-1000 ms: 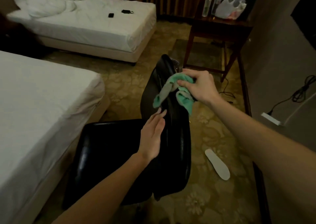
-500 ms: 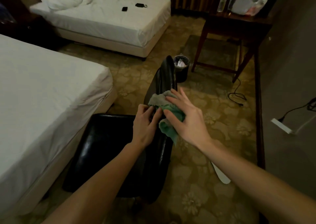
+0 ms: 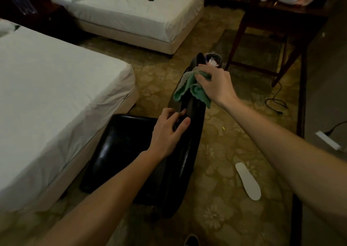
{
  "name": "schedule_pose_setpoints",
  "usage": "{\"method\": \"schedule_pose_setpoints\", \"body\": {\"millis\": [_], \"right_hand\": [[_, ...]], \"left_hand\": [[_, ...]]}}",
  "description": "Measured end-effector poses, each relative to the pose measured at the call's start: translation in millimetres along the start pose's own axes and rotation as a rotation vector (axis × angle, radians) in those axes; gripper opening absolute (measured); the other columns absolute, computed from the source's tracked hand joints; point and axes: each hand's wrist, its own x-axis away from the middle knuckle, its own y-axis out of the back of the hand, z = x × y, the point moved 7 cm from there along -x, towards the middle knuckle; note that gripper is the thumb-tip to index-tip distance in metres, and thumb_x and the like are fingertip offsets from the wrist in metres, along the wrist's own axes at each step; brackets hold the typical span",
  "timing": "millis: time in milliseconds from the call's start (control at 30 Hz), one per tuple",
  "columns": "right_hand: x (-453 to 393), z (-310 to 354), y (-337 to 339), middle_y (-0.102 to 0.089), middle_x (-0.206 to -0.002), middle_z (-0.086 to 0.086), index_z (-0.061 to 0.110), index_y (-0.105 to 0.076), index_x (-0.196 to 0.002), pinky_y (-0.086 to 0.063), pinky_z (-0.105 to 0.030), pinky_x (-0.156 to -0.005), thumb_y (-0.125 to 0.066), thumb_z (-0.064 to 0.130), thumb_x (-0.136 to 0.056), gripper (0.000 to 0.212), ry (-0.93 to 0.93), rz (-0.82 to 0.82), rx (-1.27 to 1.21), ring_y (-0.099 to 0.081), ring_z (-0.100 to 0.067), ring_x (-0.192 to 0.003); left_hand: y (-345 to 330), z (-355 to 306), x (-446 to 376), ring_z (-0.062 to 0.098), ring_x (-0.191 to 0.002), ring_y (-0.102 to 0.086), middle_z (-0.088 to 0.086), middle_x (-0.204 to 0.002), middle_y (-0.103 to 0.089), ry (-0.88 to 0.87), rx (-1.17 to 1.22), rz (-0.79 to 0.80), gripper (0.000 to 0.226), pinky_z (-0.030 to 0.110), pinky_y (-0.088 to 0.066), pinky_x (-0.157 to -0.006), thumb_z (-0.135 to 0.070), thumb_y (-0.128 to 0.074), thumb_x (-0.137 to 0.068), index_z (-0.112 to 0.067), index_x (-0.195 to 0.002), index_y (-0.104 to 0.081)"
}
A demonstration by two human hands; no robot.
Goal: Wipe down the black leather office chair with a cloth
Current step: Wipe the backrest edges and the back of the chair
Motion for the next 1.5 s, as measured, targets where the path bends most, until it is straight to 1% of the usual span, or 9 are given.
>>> {"method": "schedule_pose_setpoints", "body": {"millis": [133,267,467,633,767,1000,1167,1267,1500], "right_hand": [[43.8,12.5,5.3,-0.063,-0.133,-0.006,0.011,-0.068,-0.123,-0.035,-0.036,-0.116,-0.062,0.018,-0.096,0.028,0.172,0.015,0.016,-0.039,-0.019,-0.141],[56.9,14.0,12.0,-0.065,-0.128,-0.008,0.009,-0.071,-0.118,-0.037,-0.032,-0.114,-0.063,0.021,-0.096,0.026,0.328,0.123,0.022,-0.043,-0.02,-0.138],[0.1,-4.4,14.5,-0.055,-0.142,-0.001,0.016,-0.068,-0.122,-0.023,-0.043,-0.121,-0.054,0.03,-0.101,0.029,0.138,0.174,0.042,-0.027,-0.014,-0.146],[31.0,-0.5,7.1,-0.054,-0.143,0.0,0.018,-0.067,-0.126,-0.006,0.002,-0.102,-0.054,0.029,-0.101,0.03,0.05,0.025,-0.022,-0.034,-0.009,-0.142],[85.4,18.9,7.6,-0.061,-0.135,0.003,0.019,-0.068,-0.124,-0.031,-0.034,-0.118,-0.056,0.032,-0.099,0.03,0.161,0.067,-0.054,-0.039,-0.007,-0.14],[198.6,58.4,-13.3,-0.038,-0.155,0.001,0.013,-0.047,-0.145,-0.019,-0.033,-0.122,-0.053,0.026,-0.101,0.047,0.242,0.152,-0.076,-0.017,-0.015,-0.151],[259.8,99.8,-34.2,-0.042,-0.152,-0.01,0.004,-0.047,-0.143,-0.024,-0.037,-0.122,-0.048,0.008,-0.101,0.041,0.478,0.11,0.061,-0.024,-0.026,-0.149],[296.0,131.2,-48.5,-0.046,-0.147,-0.015,0.0,-0.051,-0.139,-0.033,-0.047,-0.116,-0.049,-0.002,-0.1,0.039,0.679,0.148,0.105,-0.03,-0.03,-0.146],[341.0,198.4,-98.6,-0.053,-0.142,-0.014,0.004,-0.058,-0.134,-0.035,-0.038,-0.116,-0.045,0.001,-0.101,0.035,0.963,0.263,0.271,-0.042,-0.029,-0.14]], "left_hand": [[-2.3,-0.4,8.7,0.018,-0.13,-0.046,-0.005,-0.147,-0.044,-0.028,0.04,-0.014,0.072,0.036,-0.039,-0.103,-0.076,-0.031,-0.09,-0.023,-0.126,-0.064],[1.6,2.0,17.8,0.022,-0.108,-0.049,-0.005,-0.139,-0.056,-0.019,-0.01,0.031,0.071,0.034,-0.036,-0.086,-0.075,-0.028,-0.088,-0.024,-0.124,-0.063],[4.1,0.3,19.1,0.022,-0.101,-0.051,-0.019,-0.135,-0.054,-0.054,-0.018,0.047,0.077,0.037,-0.042,-0.085,-0.081,-0.02,-0.089,-0.03,-0.13,-0.06],[0.8,3.5,17.3,0.022,-0.108,-0.056,-0.011,-0.16,-0.034,-0.069,-0.052,0.052,0.079,0.036,-0.041,-0.085,-0.082,-0.016,-0.089,-0.031,-0.131,-0.06],[6.9,-5.1,22.0,0.024,-0.131,-0.05,-0.01,-0.163,-0.029,-0.068,-0.106,0.07,0.08,0.042,-0.044,-0.101,-0.08,-0.018,-0.089,-0.03,-0.139,-0.056],[24.9,2.8,67.0,0.012,-0.123,-0.057,-0.009,-0.142,-0.056,0.091,0.081,0.072,0.055,0.027,-0.043,-0.092,-0.06,-0.043,-0.098,-0.023,-0.132,-0.064],[48.9,31.9,137.9,0.001,-0.106,-0.062,-0.006,-0.118,-0.069,0.179,0.202,0.069,0.035,0.009,-0.043,-0.086,-0.035,-0.055,-0.101,-0.016,-0.127,-0.067],[73.8,59.7,193.8,-0.005,-0.103,-0.064,-0.01,-0.114,-0.069,0.175,0.261,0.066,0.027,0.013,-0.049,-0.089,-0.024,-0.056,-0.101,-0.016,-0.124,-0.068],[111.3,110.2,276.2,0.017,-0.11,-0.068,0.0,-0.117,-0.072,0.223,0.42,0.046,0.023,0.039,-0.054,-0.095,-0.024,-0.056,-0.101,-0.026,-0.12,-0.068]]}}
